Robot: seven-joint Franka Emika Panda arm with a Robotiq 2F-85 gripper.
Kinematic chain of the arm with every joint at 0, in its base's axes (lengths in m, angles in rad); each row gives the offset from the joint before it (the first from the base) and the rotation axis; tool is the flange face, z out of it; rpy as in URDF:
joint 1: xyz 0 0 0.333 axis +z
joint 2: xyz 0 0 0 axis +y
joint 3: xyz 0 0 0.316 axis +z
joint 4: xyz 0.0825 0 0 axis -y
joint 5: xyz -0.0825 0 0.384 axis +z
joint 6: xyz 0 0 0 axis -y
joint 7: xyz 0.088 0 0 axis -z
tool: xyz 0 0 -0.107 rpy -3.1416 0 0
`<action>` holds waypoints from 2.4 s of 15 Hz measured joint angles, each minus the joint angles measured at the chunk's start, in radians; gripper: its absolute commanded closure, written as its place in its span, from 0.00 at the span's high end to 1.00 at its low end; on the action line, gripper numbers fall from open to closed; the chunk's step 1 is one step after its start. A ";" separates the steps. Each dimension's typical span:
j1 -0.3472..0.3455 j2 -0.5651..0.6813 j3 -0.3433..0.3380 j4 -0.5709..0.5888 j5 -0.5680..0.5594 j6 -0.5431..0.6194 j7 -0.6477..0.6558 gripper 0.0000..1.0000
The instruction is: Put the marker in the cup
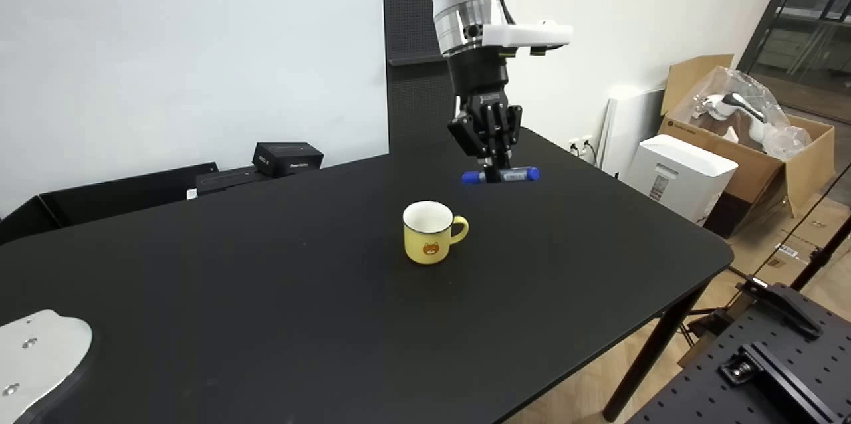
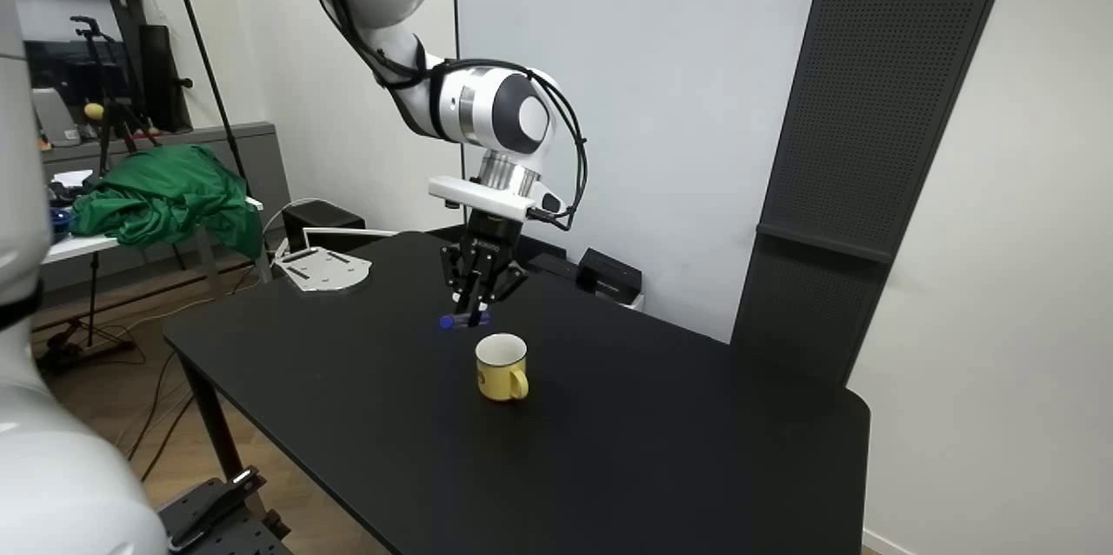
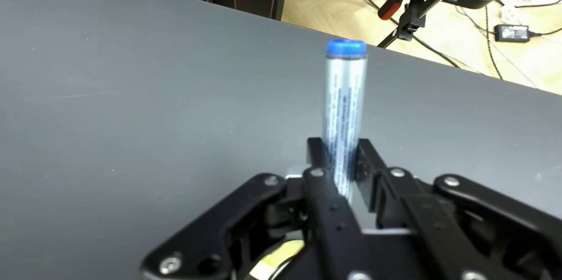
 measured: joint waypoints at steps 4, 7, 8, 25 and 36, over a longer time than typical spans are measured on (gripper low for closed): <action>-0.012 0.056 0.005 0.064 0.035 -0.034 -0.020 0.21; -0.012 0.060 0.007 0.062 0.034 -0.033 -0.020 0.21; -0.012 0.060 0.008 0.062 0.034 -0.033 -0.020 0.05; -0.032 0.323 -0.004 0.344 0.035 -0.173 0.118 0.05; -0.011 0.522 0.012 0.560 0.035 -0.266 0.127 0.05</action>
